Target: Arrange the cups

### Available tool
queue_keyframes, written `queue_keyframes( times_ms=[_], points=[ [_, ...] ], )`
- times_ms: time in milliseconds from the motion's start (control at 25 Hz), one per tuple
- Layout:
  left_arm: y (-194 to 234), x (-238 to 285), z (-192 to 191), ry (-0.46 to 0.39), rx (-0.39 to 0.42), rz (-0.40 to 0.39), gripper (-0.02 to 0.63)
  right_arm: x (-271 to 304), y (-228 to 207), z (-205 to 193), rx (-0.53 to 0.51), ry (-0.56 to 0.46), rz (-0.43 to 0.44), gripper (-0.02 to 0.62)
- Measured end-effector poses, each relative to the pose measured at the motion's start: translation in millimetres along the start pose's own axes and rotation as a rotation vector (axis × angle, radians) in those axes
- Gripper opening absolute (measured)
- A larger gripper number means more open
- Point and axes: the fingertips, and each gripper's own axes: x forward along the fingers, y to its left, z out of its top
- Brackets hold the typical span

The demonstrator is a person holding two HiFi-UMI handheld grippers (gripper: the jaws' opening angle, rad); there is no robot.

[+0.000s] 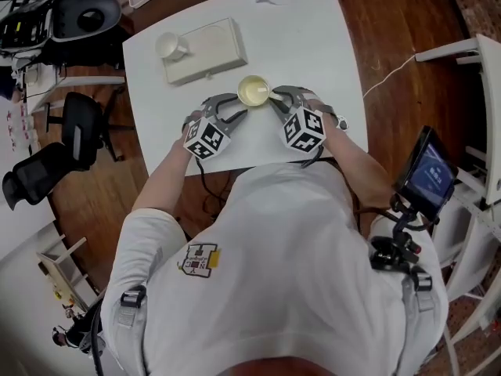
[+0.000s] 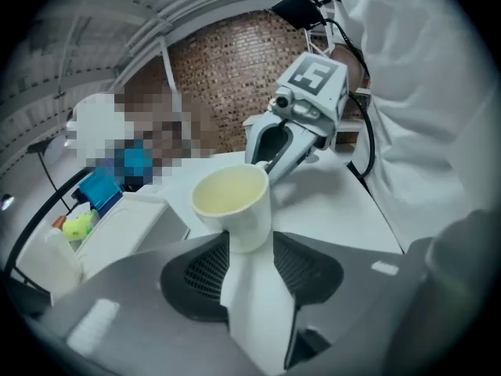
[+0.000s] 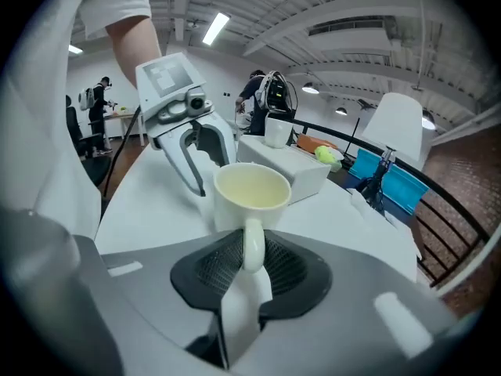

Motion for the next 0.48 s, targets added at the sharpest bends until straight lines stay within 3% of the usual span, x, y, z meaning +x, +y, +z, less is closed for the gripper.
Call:
queue_keyframes(
  times_ms=[160, 320, 360, 400, 480],
  points=[
    [-6, 11, 13, -0.041, -0.123, 0.11, 0.159, -7, -17, -9, -0.094, -0.027, 0.06, 0.073],
    [13, 1, -5, -0.043, -0.188, 0.165, 0.132, 7, -16, 5, -0.098, -0.057, 0.098, 0.079],
    [19, -4, -10, -0.047, -0.192, 0.166, 0.132, 8, -15, 9, -0.093, -0.074, 0.109, 0.125],
    [23, -8, -13, -0.056, -0.19, 0.161, 0.132, 7, -13, 13, -0.089, -0.095, 0.126, 0.211],
    [29, -12, -9, -0.08, -0.162, 0.131, 0.137, 0, -7, 17, -0.09, -0.136, 0.169, 0.305]
  ],
)
